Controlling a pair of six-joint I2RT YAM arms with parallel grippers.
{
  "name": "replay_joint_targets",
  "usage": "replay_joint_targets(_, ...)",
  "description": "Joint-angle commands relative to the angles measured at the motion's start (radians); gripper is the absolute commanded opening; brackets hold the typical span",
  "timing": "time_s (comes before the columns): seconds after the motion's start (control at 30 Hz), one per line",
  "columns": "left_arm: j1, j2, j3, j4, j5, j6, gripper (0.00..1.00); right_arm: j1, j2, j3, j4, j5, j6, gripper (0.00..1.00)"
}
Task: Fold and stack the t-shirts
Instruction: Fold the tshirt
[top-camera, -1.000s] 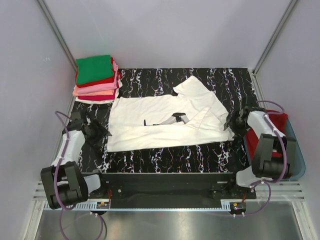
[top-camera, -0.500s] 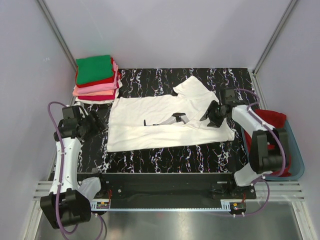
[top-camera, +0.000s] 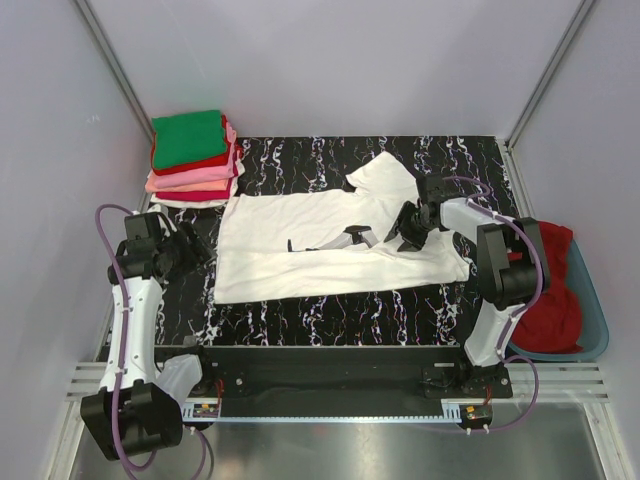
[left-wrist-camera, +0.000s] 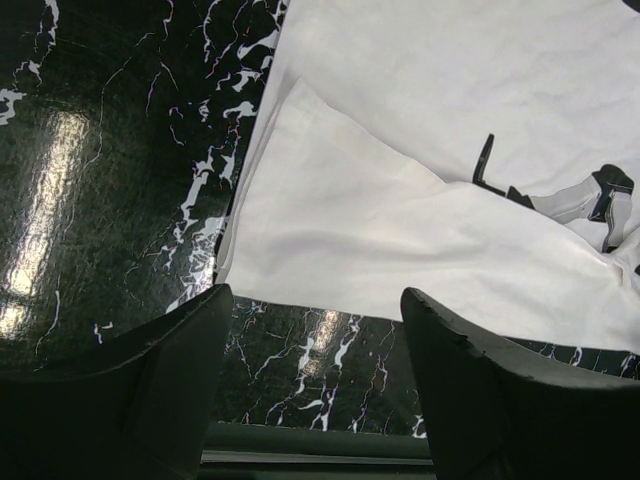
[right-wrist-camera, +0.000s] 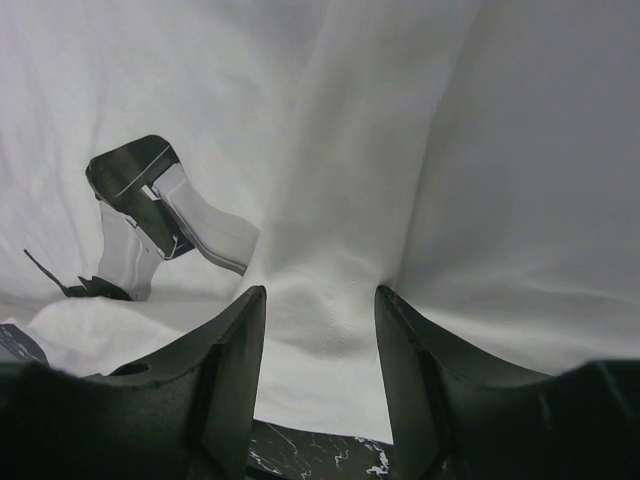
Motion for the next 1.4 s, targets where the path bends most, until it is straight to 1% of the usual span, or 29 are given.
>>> replay_joint_targets(0.0, -0.001, -0.022, -0.003, 0.024, -0.015, 0.015, 0.73, 0.007, 0.001, 0.040, 0.012, 0.006, 0.008, 0.54)
replay_joint_targets(0.27, -0.001, -0.023, -0.003, 0.024, -0.019, 0.013, 0.73, 0.007, -0.077, -0.026, 0.007, 0.055, 0.006, 0.56)
replay_joint_targets(0.43, -0.001, -0.026, -0.005, 0.024, -0.018, 0.013, 0.73, 0.008, -0.051, -0.035, 0.039, 0.018, 0.023, 0.56)
replay_joint_targets(0.77, -0.004, -0.026, -0.003, 0.026, -0.021, 0.012, 0.73, 0.013, -0.019, -0.024, 0.049, 0.023, 0.022, 0.56)
replay_joint_targets(1.2, -0.002, -0.028, -0.005, 0.024, -0.022, 0.012, 0.72, 0.048, 0.028, 0.006, 0.072, 0.018, 0.038, 0.56)
replay_joint_targets(1.37, -0.002, -0.028, -0.005, 0.026, -0.022, 0.010, 0.72, 0.054, 0.044, 0.061, 0.064, 0.009, 0.052, 0.56)
